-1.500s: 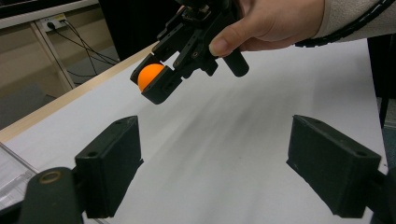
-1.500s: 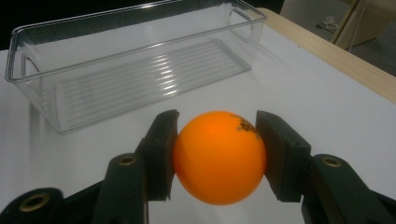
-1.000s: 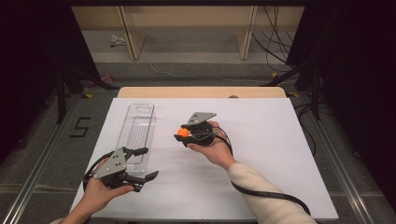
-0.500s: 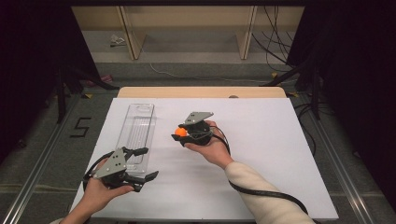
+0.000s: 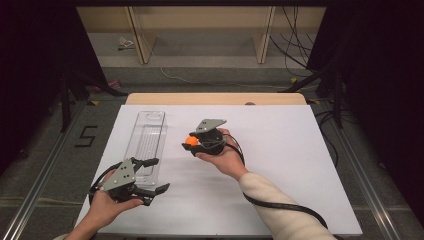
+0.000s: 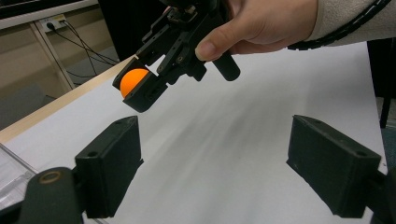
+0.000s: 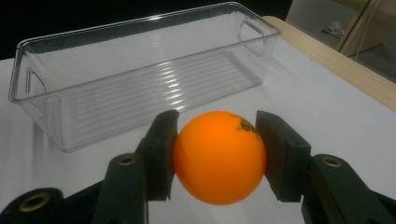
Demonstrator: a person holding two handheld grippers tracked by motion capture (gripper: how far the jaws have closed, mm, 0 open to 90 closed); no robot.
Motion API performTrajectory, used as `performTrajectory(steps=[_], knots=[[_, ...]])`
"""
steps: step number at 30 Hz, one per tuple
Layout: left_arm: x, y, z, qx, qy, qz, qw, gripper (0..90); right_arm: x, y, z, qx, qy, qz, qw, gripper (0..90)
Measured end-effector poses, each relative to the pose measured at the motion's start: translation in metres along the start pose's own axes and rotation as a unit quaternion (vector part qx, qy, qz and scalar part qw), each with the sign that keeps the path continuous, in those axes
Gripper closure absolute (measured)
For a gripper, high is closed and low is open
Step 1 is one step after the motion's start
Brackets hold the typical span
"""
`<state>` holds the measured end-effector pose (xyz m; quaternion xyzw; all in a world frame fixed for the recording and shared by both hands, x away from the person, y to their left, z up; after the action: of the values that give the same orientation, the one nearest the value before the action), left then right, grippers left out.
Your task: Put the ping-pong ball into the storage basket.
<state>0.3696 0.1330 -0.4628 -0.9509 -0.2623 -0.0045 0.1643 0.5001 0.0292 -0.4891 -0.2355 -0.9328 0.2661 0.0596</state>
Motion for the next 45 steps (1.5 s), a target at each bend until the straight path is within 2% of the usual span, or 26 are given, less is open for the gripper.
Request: performTrajectory(steps=[45], knots=[[-0.001,0.000,0.000,0.000,0.001,0.003,1.0000,17.3,0.006,0.017,-0.016,0.000,-0.009,-0.010,0.9999,51.4]])
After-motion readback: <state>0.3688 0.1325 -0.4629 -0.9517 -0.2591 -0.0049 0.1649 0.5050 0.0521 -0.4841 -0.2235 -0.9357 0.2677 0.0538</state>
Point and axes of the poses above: each handheld gripper's, and its own axes: y roughly forward along the jaws, z roughly out of its underside, x roughly to its left, the point moved 10 cm from there along y, roughly forward along the jaws
